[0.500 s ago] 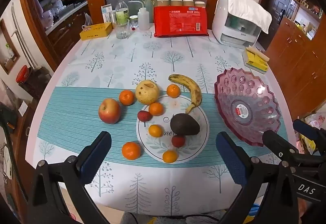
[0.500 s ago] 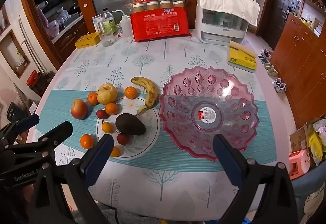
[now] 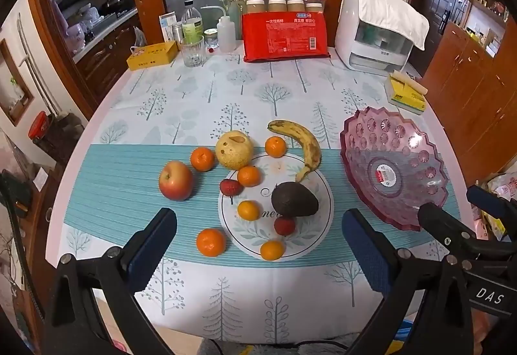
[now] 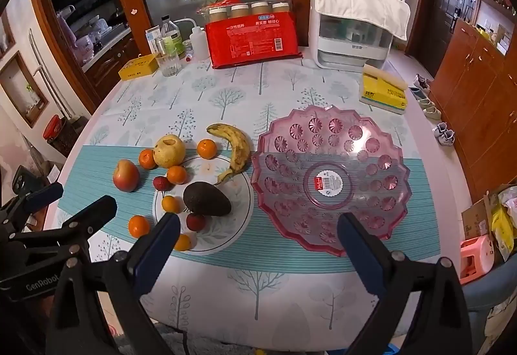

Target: Organize fruits

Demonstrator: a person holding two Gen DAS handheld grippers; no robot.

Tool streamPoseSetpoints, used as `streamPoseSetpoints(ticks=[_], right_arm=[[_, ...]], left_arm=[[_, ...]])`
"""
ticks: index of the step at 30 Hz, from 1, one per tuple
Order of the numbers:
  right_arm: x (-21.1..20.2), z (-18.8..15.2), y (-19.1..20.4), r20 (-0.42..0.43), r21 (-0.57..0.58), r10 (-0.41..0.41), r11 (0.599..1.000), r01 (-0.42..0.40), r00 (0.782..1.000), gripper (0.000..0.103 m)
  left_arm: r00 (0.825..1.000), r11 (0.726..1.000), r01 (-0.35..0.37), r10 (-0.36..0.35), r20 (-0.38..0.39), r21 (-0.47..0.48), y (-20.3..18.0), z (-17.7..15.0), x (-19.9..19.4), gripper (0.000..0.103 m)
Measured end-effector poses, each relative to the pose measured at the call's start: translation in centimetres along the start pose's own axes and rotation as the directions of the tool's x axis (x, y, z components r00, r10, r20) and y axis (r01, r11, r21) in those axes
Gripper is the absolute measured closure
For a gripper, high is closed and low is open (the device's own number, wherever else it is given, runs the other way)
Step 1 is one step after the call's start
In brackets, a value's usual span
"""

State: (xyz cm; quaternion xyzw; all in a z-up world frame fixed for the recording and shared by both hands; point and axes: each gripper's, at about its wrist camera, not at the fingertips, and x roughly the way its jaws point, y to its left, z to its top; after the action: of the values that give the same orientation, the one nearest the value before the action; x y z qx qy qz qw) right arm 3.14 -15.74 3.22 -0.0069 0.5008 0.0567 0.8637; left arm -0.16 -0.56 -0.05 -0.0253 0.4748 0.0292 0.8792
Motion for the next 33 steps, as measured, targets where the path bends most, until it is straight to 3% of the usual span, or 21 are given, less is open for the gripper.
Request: streamPoseSetpoints(ticks=[33], right_arm=[[-0.3, -0.36, -0.36, 0.006, 0.008, 0.009, 1.0, -0.009, 1.0, 0.005]], left_arm=[[1.0, 1.0, -0.001, 0.001, -0.002, -0.012, -0.25, -0.58, -0.65, 0.002]])
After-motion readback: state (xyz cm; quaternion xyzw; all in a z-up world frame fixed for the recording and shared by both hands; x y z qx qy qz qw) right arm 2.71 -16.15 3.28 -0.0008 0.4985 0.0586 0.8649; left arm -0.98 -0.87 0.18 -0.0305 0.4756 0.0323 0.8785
